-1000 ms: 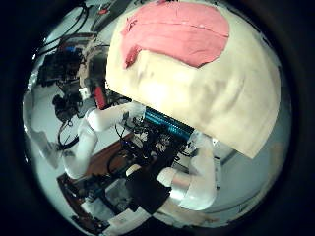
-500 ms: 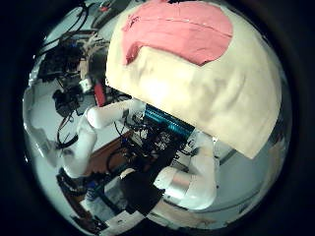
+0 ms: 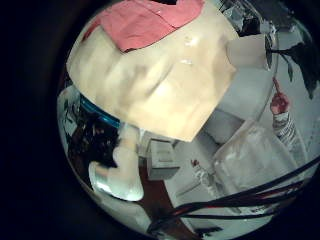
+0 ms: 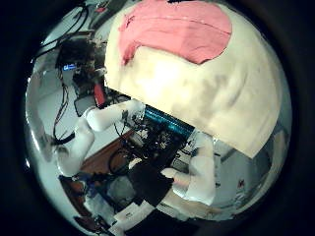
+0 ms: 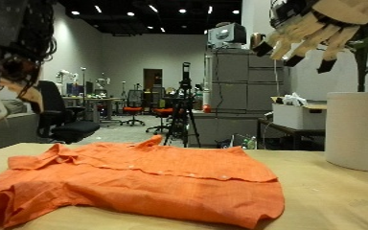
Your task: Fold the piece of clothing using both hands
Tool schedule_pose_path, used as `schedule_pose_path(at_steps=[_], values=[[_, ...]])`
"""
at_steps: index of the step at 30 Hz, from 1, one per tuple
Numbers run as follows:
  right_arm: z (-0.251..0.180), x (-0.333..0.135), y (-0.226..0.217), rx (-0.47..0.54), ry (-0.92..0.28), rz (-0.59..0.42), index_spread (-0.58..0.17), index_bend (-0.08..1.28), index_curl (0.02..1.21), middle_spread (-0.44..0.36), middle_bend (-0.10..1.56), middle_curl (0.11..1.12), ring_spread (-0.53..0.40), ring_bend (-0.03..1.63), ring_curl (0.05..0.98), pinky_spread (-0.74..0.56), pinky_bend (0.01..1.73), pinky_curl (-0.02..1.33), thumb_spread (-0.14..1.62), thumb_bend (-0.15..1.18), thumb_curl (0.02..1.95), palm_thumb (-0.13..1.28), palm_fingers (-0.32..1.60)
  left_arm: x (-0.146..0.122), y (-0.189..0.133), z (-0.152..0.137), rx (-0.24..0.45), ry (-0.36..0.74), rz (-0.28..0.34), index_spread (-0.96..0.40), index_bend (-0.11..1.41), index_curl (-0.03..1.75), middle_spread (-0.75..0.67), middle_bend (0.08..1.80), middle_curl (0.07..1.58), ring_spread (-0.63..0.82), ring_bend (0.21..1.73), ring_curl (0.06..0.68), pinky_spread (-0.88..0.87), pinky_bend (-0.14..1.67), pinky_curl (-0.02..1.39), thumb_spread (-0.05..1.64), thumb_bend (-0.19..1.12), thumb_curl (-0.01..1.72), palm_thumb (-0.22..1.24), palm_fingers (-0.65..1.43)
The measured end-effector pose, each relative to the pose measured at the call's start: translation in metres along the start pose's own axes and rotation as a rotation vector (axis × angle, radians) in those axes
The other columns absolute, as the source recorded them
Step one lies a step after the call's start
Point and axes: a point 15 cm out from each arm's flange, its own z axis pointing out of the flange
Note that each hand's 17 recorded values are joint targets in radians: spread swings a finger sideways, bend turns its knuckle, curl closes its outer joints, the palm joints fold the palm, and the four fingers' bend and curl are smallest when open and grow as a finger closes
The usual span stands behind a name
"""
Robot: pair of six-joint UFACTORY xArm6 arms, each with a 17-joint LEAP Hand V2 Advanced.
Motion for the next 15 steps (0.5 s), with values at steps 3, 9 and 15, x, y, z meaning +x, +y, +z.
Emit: schedule_pose_path(at_steps=[3, 9, 15], values=[[0.003, -0.001, -0.002, -0.015, 0.0, -0.001, -0.361, 0.18, 0.32, 0.026, 0.19, 0.31, 0.226, 0.35, 0.213, 0.41, 0.37, 0.27, 1.12, -0.02, 0.25, 0.22, 0.22, 0.005, -0.011, 0.024, -0.012, 0.025, 0.025, 0.02, 0.15, 0.29, -0.05, 0.54, 0.44, 0.17, 0.49, 0.117, 0.35, 0.29, 0.26, 0.94, -0.03, 0.32, 0.24, 0.26], [0.005, 0.0, -0.003, -0.021, -0.002, 0.006, -0.359, 0.18, 0.32, 0.027, 0.19, 0.31, 0.227, 0.34, 0.215, 0.42, 0.35, 0.27, 1.13, -0.02, 0.25, 0.22, 0.22, 0.008, -0.024, 0.046, 0.022, 0.023, 0.033, 0.13, 0.01, 0.17, -0.32, 1.65, 0.69, 0.14, 0.21, 0.071, 0.34, 0.16, 0.21, 0.94, -0.03, 0.32, 0.24, 0.38], [0.006, 0.002, -0.003, -0.026, -0.001, 0.01, -0.353, 0.18, 0.32, 0.034, 0.19, 0.31, 0.227, 0.33, 0.217, 0.42, 0.34, 0.27, 1.14, -0.02, 0.25, 0.23, 0.23, 0.012, -0.027, 0.077, 0.0, 0.041, 0.026, 0.18, 0.04, 0.1, -0.24, 1.79, 0.67, 0.19, 0.21, 0.103, 0.35, 0.22, 0.24, 0.94, -0.03, 0.31, 0.23, 0.29]])
